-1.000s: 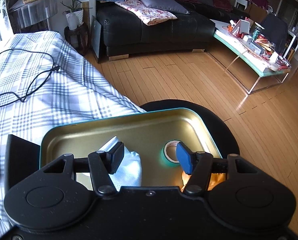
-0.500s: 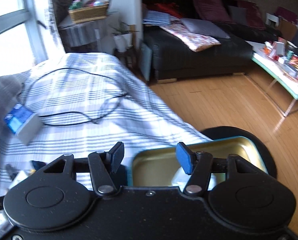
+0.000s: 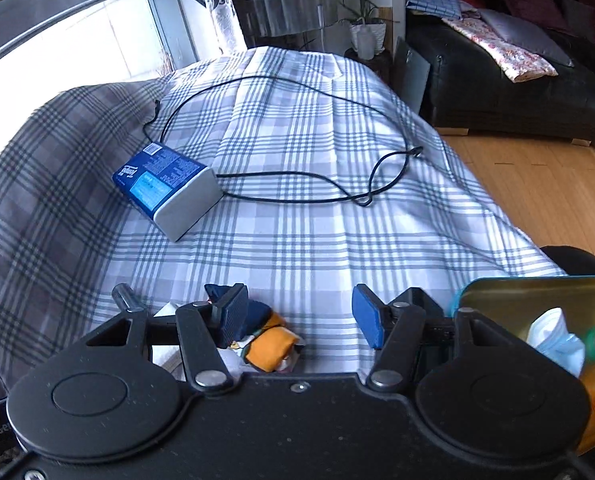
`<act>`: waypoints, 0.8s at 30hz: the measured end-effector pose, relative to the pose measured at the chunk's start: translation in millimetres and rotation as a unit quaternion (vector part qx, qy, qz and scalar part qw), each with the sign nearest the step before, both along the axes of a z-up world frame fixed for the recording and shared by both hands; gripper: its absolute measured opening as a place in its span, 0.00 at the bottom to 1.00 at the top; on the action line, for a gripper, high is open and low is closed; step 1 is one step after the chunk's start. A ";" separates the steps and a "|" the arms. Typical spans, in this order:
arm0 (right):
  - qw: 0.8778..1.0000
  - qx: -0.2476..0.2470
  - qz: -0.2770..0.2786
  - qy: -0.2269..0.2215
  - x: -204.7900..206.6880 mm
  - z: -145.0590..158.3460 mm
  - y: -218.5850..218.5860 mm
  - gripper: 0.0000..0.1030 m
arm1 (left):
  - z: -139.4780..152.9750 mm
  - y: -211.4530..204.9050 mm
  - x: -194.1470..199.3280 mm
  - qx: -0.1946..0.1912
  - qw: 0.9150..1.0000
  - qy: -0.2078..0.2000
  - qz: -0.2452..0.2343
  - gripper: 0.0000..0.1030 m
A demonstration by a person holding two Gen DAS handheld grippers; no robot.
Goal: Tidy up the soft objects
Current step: 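Withdraw both tools from the tin back over the bed, then grasp the blue-and-orange knotted cloth pouch with the right tool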
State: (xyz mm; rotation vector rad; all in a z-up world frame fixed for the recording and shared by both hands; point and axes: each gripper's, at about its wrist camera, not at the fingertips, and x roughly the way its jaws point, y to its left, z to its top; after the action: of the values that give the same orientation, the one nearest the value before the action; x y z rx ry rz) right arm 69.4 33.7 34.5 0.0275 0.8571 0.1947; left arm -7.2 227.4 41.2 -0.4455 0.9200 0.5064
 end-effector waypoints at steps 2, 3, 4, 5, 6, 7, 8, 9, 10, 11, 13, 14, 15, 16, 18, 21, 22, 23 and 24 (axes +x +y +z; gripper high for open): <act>1.000 0.006 -0.001 0.020 4.8 -8.8 7.4 0.55 | -1.5 9.8 -2.6 -0.009 1.000 0.000 0.021 0.96; 0.999 0.011 -0.001 0.031 6.9 -13.0 9.8 0.55 | -2.2 14.3 -3.7 -0.012 0.999 0.001 0.031 0.96; 0.999 0.016 -0.003 0.042 9.4 -17.5 13.1 0.55 | -2.9 18.1 -5.1 -0.014 0.999 0.001 0.042 0.96; 0.998 0.020 -0.006 0.052 11.2 -22.0 14.7 0.55 | -3.4 21.4 -6.5 -0.015 0.999 0.002 0.050 0.96; 0.998 0.024 -0.008 0.061 12.4 -26.3 16.5 0.55 | -4.1 24.2 -7.3 -0.017 0.998 0.003 0.056 0.96; 0.997 0.028 -0.008 0.069 13.5 -30.1 17.8 0.55 | -4.5 26.3 -8.0 -0.018 0.998 0.004 0.060 0.96; 0.996 0.031 -0.010 0.078 14.7 -34.7 20.4 0.55 | -4.6 28.2 -8.6 -0.018 0.998 0.004 0.063 0.96; 0.996 0.032 -0.011 0.086 15.1 -38.3 21.7 0.55 | -4.4 29.3 -9.1 -0.018 0.998 0.004 0.066 0.96; 0.995 0.032 -0.012 0.092 15.0 -41.3 22.7 0.55 | -3.8 29.9 -10.1 -0.020 0.998 0.003 0.067 0.96; 0.994 0.033 -0.010 0.099 14.6 -44.4 24.9 0.55 | -3.5 30.2 -10.2 -0.022 0.997 0.002 0.067 0.96; 0.993 0.034 0.000 0.110 12.4 -49.0 27.8 0.55 | -2.5 29.9 -10.2 -0.022 0.997 0.001 0.069 0.96; 0.993 0.032 0.006 0.116 11.7 -51.2 30.2 0.55 | -2.6 30.1 -10.0 -0.021 0.997 0.002 0.069 0.96; 0.992 0.030 0.010 0.119 10.6 -53.1 32.1 0.55 | -3.2 30.0 -9.4 -0.022 0.998 0.002 0.067 0.96; 0.992 0.028 0.015 0.123 9.9 -55.3 33.8 0.55 | -4.0 30.0 -8.9 -0.023 0.997 0.004 0.067 0.96; 0.991 0.025 0.021 0.131 11.0 -59.7 37.0 0.55 | -6.3 29.8 -7.7 -0.025 0.997 0.006 0.067 0.96; 0.991 0.016 0.014 0.131 18.4 -64.7 40.5 0.55 | -8.1 29.8 -7.0 -0.026 0.997 0.008 0.066 0.96; 0.991 0.015 0.010 0.130 21.3 -65.7 41.1 0.55 | -8.4 29.9 -6.8 -0.026 0.997 0.009 0.067 0.96; 0.991 0.018 0.003 0.131 25.4 -66.5 40.7 0.55 | -8.6 29.9 -6.6 -0.026 0.997 0.009 0.067 0.96; 0.991 0.020 -0.003 0.131 29.0 -67.0 40.4 0.56 | -9.2 29.7 -6.2 -0.026 0.997 0.010 0.066 0.96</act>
State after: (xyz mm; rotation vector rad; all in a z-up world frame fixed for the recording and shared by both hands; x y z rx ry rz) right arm 98.5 74.1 -32.5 0.0958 1.1142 0.2056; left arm -13.4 257.1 32.0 -0.5531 0.9284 0.6094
